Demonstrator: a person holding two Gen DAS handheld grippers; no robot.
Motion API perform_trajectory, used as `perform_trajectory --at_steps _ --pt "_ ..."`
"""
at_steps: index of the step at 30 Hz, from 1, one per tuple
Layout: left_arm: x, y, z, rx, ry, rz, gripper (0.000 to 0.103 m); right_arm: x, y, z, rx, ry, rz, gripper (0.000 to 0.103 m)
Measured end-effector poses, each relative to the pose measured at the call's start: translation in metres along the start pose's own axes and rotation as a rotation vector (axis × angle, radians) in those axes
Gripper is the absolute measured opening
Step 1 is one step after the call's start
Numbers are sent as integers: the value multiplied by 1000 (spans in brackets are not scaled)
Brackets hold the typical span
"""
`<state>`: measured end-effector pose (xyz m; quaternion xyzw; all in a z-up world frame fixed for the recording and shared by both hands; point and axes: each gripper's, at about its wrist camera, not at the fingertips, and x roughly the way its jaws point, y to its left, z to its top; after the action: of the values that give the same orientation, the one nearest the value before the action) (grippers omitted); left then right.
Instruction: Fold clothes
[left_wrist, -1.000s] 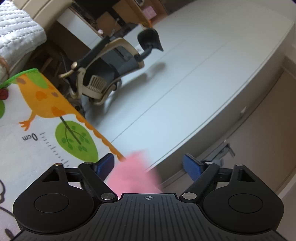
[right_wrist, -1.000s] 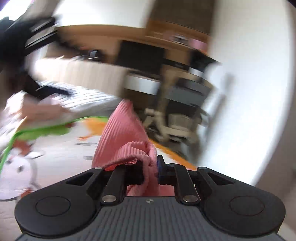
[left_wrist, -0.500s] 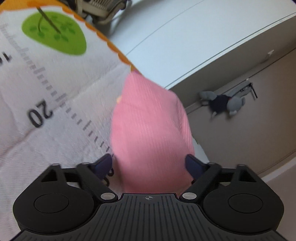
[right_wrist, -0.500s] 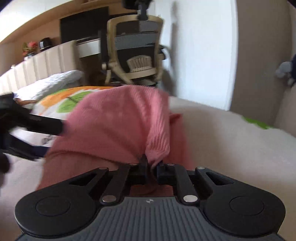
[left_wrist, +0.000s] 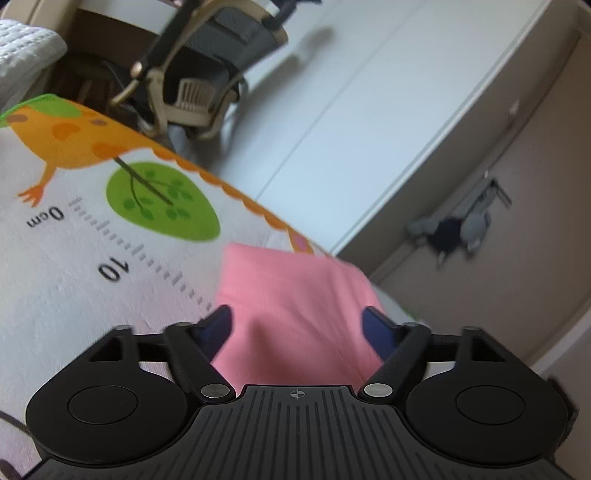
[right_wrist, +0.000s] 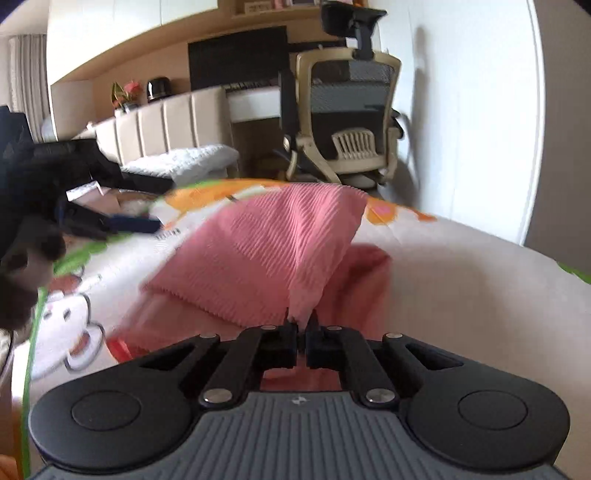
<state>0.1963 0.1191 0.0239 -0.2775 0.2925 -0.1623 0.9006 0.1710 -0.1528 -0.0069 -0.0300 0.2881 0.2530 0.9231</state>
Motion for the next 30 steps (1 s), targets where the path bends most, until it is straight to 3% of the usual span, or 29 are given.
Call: perform_trajectory --at_steps 7,12,14,15,16,20,23,25,27,30 --pt "43 -3 -29 62 123 84 84 -14 -15 -21 -28 88 -40 3" --pt "55 -1 -40 82 156 105 84 -40 -16 15 -84 -45 -32 6" --pt "58 -10 -43 130 158 116 83 -34 -11 42 -120 -94 1 19" --pt "59 -16 -46 159 159 122 83 -26 -7 56 -143 -113 22 37" --pt "60 -22 -48 189 161 127 83 -15 -1 69 -164 -130 38 47" --pt "64 -34 -61 267 175 133 84 45 15 109 -174 -92 127 47" --pt "60 -32 -61 263 180 114 85 102 22 102 -190 62 90 47" --pt "55 -28 -59 244 185 95 85 123 17 88 -177 109 74 47" --pt "49 -24 -55 229 197 71 88 119 9 84 -143 102 76 47" --pt "36 -22 -43 208 184 22 91 78 1 85 -135 10 83 50"
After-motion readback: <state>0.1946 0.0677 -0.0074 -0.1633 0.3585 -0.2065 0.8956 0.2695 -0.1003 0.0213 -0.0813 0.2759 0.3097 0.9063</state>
